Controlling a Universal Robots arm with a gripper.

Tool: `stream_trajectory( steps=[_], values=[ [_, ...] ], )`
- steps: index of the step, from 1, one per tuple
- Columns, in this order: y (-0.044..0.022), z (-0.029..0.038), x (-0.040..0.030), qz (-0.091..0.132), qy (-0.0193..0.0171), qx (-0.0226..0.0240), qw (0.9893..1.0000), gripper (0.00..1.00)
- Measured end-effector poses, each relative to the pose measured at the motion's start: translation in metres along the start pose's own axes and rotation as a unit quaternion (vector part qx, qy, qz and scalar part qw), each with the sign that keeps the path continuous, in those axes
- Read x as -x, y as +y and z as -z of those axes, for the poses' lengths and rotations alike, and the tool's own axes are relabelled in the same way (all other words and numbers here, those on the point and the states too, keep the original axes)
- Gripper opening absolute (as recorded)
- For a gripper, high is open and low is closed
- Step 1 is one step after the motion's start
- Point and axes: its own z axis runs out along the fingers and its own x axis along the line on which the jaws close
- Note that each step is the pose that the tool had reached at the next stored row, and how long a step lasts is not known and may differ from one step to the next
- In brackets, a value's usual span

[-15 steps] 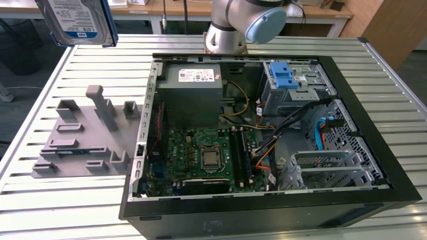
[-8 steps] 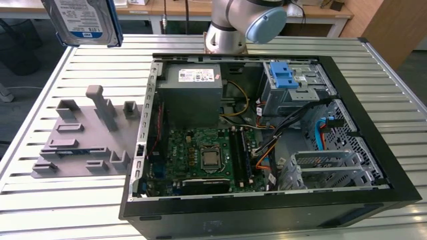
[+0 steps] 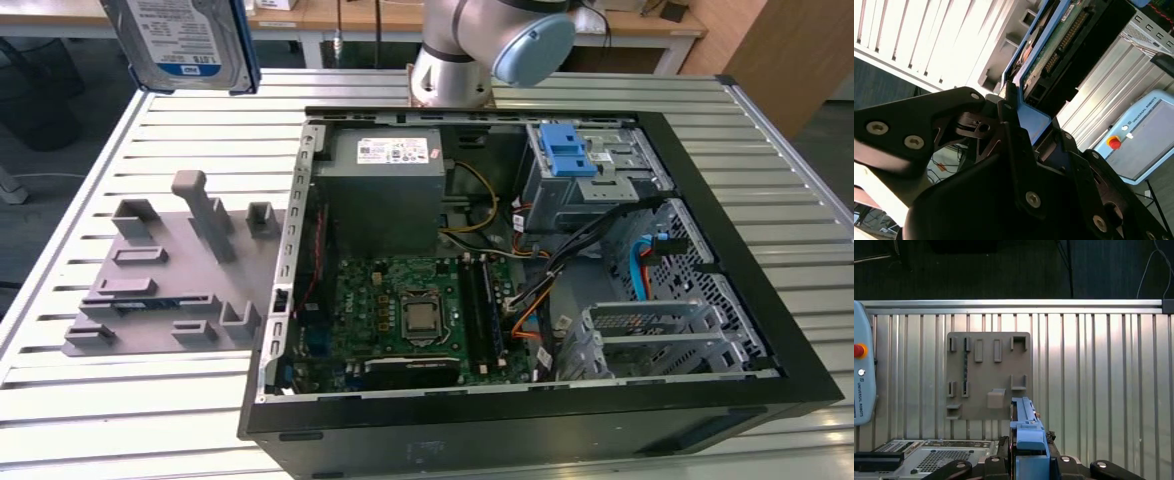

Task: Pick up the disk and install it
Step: 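Pick up the disk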

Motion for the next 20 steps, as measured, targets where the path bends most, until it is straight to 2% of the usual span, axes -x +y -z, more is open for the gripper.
stream_trajectory(
  steps=[2, 4, 13, 20],
  values=[
    [-0.0049, 0.0001, -0.0001, 0.0, 0.0, 0.0, 1.0, 0.37],
    [-0.0068, 0.0001, -0.0001, 0.0, 0.0, 0.0, 1.0, 0.37],
    [-0.0076, 0.0002, -0.0002, 0.0, 0.0, 0.0, 1.0, 0.37],
    [-0.0076, 0.0002, -0.0038, 0.0, 0.0, 0.0, 1.0, 0.37]
  ],
)
